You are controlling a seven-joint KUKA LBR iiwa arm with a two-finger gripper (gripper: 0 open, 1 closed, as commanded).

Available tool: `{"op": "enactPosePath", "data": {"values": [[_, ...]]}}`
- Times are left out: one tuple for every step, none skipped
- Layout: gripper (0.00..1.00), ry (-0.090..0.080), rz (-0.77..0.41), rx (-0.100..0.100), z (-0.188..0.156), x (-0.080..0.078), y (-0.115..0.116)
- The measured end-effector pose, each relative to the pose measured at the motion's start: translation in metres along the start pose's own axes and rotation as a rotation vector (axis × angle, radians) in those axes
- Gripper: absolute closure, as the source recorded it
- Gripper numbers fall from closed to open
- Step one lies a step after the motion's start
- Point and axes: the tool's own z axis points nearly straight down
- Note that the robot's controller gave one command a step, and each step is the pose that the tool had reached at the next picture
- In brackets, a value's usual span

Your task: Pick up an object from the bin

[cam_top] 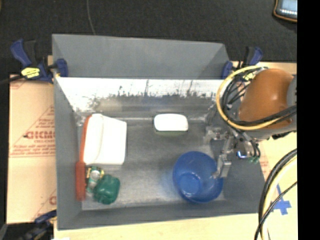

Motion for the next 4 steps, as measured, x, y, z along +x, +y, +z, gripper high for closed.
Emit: {"op": "enactPosePath", "data": {"values": [[0.0,0.0,0.0,0.0,0.0,0.0,0.0],[0.0,0.0,-0.041,-0.002,0.06,0.02,0.05],[1.0,-0.026,-0.024,0.003,0.072,0.0,0.038],[1.0,-0.026,-0.025,0.003,0.072,-0.001,0.038]]}}
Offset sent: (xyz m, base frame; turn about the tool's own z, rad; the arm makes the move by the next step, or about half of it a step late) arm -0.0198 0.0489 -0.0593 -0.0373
